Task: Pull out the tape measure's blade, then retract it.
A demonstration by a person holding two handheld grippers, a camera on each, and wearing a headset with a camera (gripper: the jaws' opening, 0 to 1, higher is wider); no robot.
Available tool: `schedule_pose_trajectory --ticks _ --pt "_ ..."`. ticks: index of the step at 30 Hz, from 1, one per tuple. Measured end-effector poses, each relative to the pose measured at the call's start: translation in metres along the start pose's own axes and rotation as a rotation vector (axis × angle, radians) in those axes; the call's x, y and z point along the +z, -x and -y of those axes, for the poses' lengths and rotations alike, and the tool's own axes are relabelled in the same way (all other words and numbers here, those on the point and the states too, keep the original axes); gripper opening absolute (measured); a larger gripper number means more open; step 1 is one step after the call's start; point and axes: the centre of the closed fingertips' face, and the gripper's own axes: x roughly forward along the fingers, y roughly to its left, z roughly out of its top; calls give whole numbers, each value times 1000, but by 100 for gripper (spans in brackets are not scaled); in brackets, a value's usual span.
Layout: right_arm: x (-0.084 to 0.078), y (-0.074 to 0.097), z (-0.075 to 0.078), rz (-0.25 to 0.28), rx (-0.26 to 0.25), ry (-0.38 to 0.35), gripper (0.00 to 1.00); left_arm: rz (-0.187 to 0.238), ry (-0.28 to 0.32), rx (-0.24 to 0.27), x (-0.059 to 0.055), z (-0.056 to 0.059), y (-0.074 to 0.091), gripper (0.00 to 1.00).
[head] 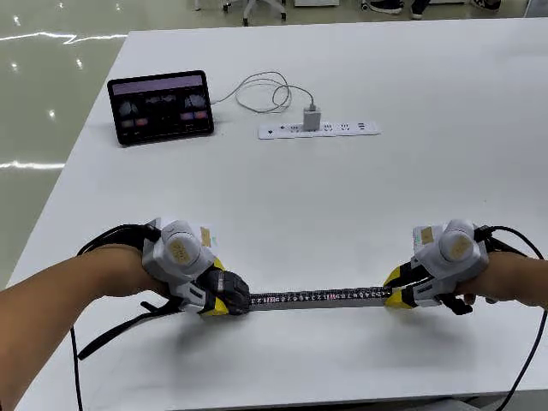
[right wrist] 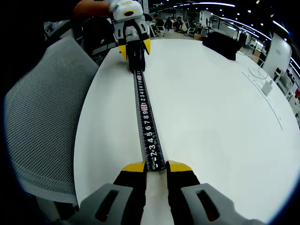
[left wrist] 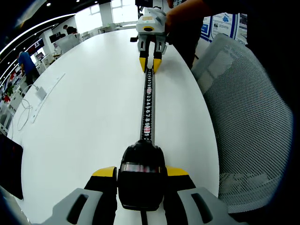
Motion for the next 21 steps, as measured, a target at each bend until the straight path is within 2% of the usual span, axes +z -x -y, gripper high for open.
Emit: schedule_pose_trajectory --ticks 7,9,10,14,18,21 --pt "2 -2 -1 -19 13 24 14 -7 10 -5 0 -1 2 35" --pt "4 -3 -2 -17 16 31 22 -8 13 -6 0 -2 3 35" --pt "5 -3 -2 -16 16 33 25 -9 14 -3 0 -2 3 36" --pt "10 -2 0 -11 11 43 25 6 45 13 1 -7 7 42" --pt "10 -1 0 -15 11 45 28 21 54 -2 4 -4 9 44" --pt "8 0 -6 -17 33 12 34 27 59 1 5 -3 10 51"
